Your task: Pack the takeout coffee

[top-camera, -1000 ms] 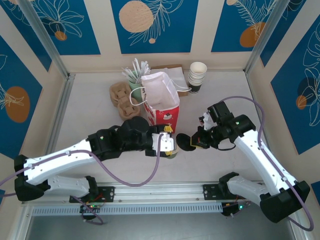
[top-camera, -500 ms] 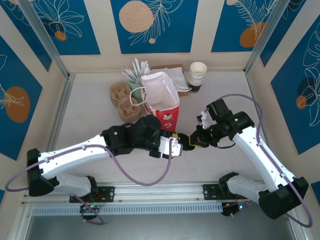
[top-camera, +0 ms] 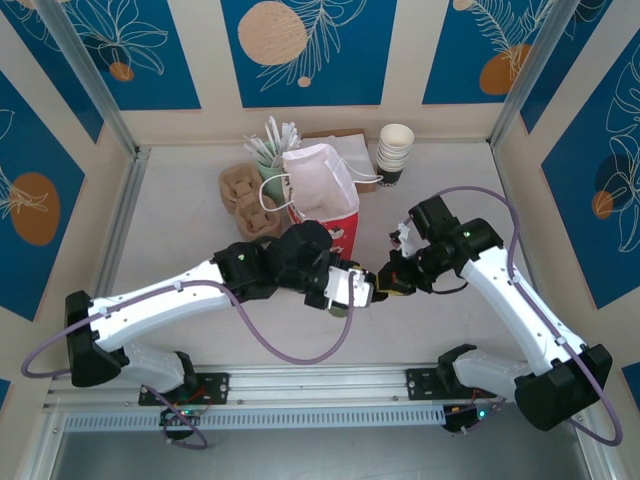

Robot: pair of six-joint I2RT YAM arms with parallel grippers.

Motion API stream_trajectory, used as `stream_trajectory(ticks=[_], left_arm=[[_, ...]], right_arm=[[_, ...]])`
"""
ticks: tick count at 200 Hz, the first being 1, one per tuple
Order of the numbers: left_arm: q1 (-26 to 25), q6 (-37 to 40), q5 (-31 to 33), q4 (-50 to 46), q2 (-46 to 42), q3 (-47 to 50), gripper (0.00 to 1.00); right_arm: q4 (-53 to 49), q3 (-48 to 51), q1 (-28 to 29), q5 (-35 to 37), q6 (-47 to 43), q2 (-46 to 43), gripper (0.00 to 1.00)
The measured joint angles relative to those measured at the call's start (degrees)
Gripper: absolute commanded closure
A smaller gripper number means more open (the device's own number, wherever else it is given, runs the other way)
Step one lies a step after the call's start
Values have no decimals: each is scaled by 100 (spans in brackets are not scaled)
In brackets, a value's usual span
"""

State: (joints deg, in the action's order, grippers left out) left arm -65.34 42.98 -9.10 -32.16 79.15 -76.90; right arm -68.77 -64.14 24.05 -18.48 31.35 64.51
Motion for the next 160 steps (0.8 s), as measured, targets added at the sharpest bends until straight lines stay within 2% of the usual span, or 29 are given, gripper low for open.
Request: stream_trajectory(ticks=[77,160], left_arm=[[66,223,-50,-496,341,-363,67],[68,411,-28,-925,568,-647,85]], right_arm=[[-48,-111,37,2,-105,146,100],[-94,-116,35,68,-144,247,100]])
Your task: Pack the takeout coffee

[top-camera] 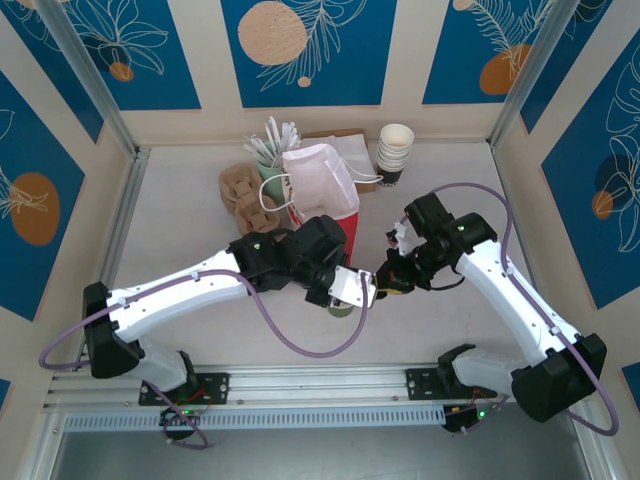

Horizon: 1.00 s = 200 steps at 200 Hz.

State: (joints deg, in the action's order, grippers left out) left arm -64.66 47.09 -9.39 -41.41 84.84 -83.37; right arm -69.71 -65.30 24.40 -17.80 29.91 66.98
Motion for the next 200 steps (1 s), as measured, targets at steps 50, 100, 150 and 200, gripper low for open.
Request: stream_trajectory(ticks=[50,100,150,200], left_arm=[[0,-72,9,7,0,0,93],[94,-664,-28,402,-81,83,95],[306,-1537,-205,922,-505,557,96],[391,-2527,-267,1303,-787,844,98]], right_arm=[[17,0,-31,26,22,-37,76],[199,-66,-282,28,107,-625,53],[533,-125,-391,302,269,-1491,47],[929,-74,-468,586,356,-2096,48]])
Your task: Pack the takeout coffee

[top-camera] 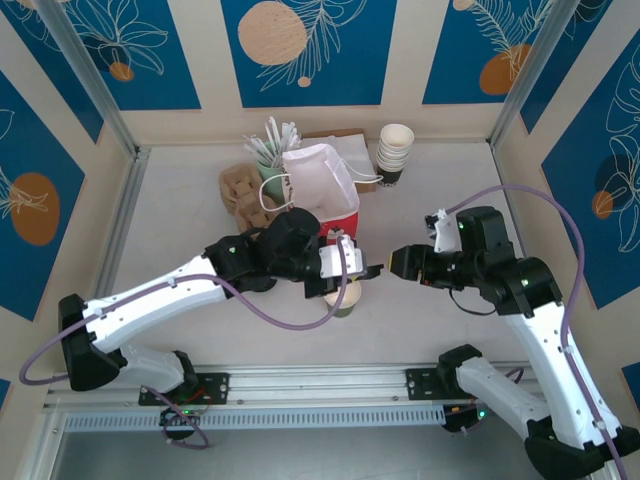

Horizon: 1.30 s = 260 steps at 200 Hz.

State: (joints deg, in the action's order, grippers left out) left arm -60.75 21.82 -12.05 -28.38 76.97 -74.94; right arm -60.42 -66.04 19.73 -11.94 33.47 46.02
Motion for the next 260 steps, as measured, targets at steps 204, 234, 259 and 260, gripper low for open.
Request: stream_trajectory(ticks=[204,234,259,260], left_arm=[[647,-5536,-413,1353,-614,1735,98],[745,-6000,-511,1823,-638,2081,98],[826,-6310,-555,2153,-693,2354,98],[828,-6321,-555,2157,-693,2361,98]], right_arm=[[1447,1606,-610,-868,1027,-380,48],[1635,1864,-610,-1032,1191,-291,48],[1803,2079,-610,-1132,1309,-269,48],[1808,2083,-610,-1139,1311,-269,48]])
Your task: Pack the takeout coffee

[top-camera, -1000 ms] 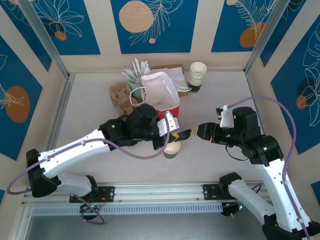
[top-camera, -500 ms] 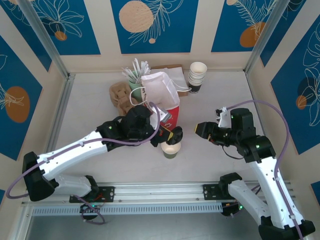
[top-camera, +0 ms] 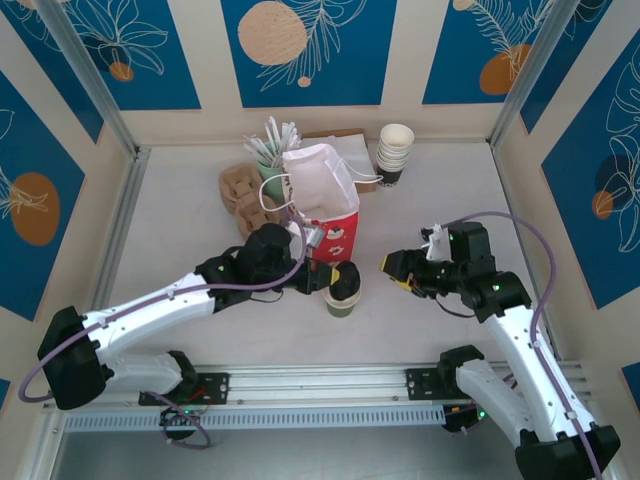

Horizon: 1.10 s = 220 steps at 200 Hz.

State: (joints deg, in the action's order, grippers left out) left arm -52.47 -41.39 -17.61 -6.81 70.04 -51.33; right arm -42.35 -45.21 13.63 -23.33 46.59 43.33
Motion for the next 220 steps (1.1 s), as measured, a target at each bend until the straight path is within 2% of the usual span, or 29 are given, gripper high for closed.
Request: stream_trajectory(ticks=[133,220], left_arm=[[323,-933,-236,1119,-61,997,97],[400,-1126,-341,1482,52,1198,85]], right_arm=[[903,702,68,-374,411,313,48],[1290,859,251,-391,450,671,48]])
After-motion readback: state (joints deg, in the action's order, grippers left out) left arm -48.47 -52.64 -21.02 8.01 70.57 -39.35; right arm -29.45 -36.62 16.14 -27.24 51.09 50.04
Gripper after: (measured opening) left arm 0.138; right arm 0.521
